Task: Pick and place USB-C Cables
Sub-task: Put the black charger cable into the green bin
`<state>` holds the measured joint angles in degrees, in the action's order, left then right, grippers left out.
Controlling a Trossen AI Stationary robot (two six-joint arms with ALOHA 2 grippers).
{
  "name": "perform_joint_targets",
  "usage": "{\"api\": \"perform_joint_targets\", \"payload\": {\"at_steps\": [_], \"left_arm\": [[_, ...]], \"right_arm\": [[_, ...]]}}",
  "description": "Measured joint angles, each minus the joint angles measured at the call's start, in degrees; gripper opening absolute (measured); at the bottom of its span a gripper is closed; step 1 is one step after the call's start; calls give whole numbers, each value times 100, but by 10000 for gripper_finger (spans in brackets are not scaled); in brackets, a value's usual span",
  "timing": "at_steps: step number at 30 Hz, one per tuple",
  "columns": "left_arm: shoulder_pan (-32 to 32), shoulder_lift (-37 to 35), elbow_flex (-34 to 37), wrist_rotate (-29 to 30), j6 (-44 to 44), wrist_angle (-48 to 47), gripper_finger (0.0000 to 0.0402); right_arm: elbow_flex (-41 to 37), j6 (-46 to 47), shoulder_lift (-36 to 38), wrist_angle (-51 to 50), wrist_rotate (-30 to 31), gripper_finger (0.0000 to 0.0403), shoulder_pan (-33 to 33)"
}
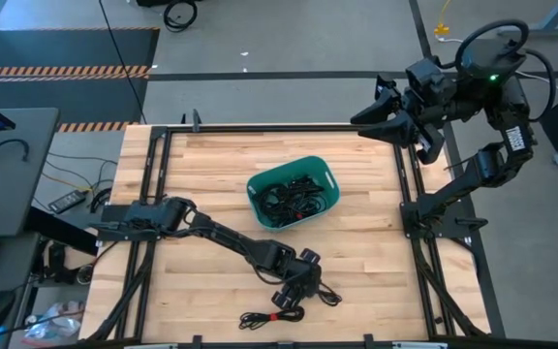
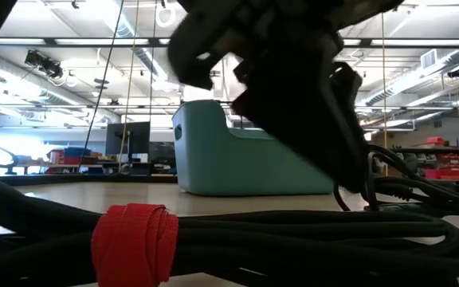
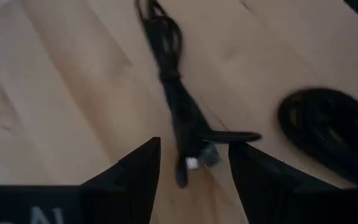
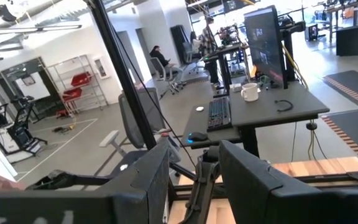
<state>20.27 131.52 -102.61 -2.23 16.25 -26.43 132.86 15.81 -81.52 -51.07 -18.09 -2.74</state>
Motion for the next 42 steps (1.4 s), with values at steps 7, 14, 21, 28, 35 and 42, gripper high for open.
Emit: {"api": "perform_joint_targets", "payload": {"at_steps": [7,14,21,28,35,42], "left_arm": [[-21,6,-61,262,-384,248,139],[26,5,-61,248,-626,276,15],[8,-214,-57,334,-839,212,10],[-72,-1171,-59,569,-934,233,10],[-413,-2196,-68,1142,-1347,-72,10],[-1278,-2608,-66,1442,-1430,-1288,10]], "right_arm": [[0,-98,0,-42,0,146,0],[0,-98,0,-57,0,146,0],[0,-98,0,-130,1,146,0],[0,-96,2,-136,0,146,0],[0,-96,2,-133,-2,146,0],[0,-96,2,-131,-2,146,0]]}}
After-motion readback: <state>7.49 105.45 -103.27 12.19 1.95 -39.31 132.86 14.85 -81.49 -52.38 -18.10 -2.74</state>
